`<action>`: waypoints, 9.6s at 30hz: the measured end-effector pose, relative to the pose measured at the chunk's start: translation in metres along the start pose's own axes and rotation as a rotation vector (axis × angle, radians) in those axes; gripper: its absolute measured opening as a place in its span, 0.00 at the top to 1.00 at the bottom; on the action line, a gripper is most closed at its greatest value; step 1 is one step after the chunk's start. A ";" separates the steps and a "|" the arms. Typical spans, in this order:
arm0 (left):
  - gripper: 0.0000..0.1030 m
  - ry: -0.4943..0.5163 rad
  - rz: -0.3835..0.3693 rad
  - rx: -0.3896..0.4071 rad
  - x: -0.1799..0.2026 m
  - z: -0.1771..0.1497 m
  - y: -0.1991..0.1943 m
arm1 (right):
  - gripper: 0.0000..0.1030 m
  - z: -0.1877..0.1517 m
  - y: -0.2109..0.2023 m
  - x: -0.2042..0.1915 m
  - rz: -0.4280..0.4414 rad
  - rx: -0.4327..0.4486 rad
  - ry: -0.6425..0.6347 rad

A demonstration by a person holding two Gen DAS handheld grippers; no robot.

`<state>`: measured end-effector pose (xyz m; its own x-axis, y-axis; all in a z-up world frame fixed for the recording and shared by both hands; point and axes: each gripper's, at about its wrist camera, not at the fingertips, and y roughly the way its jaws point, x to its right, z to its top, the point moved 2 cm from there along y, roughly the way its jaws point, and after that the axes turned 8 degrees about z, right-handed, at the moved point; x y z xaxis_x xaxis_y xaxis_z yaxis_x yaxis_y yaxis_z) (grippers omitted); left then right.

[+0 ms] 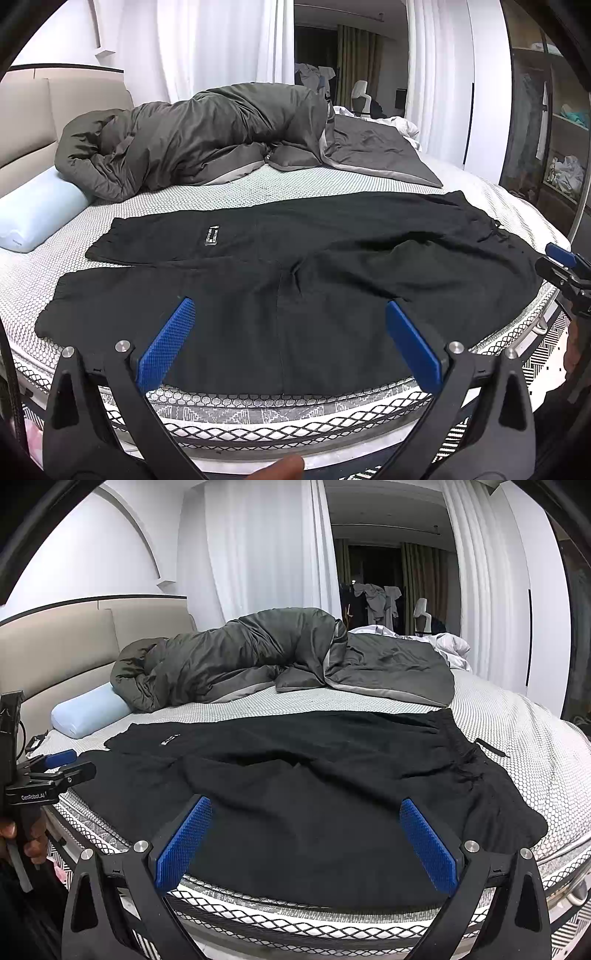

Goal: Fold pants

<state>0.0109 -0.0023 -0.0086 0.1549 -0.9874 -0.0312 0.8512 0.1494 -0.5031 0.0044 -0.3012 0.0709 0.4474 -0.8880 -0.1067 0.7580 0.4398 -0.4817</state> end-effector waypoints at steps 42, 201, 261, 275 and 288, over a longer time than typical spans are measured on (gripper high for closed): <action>0.01 0.003 0.001 0.000 0.000 0.000 0.001 | 0.00 0.000 0.001 0.001 -0.008 0.004 0.001; 0.19 -0.663 0.181 -0.219 -0.306 -0.060 0.051 | 0.20 0.031 0.024 0.249 -0.165 -0.150 0.391; 0.69 -0.599 0.228 -0.425 -0.345 0.161 0.360 | 0.39 0.198 0.265 0.301 -0.432 -0.086 0.485; 0.18 -0.602 0.037 -0.367 -0.264 0.105 0.276 | 0.08 0.133 0.211 0.171 -0.129 -0.018 0.395; 1.00 -0.693 -0.007 -0.321 -0.203 0.076 0.290 | 0.07 0.093 0.193 0.151 -0.085 -0.024 0.402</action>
<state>0.2644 0.2452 -0.0823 0.5196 -0.7143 0.4688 0.6819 0.0162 -0.7312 0.2625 -0.3382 0.0424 0.1587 -0.9050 -0.3948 0.7709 0.3634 -0.5231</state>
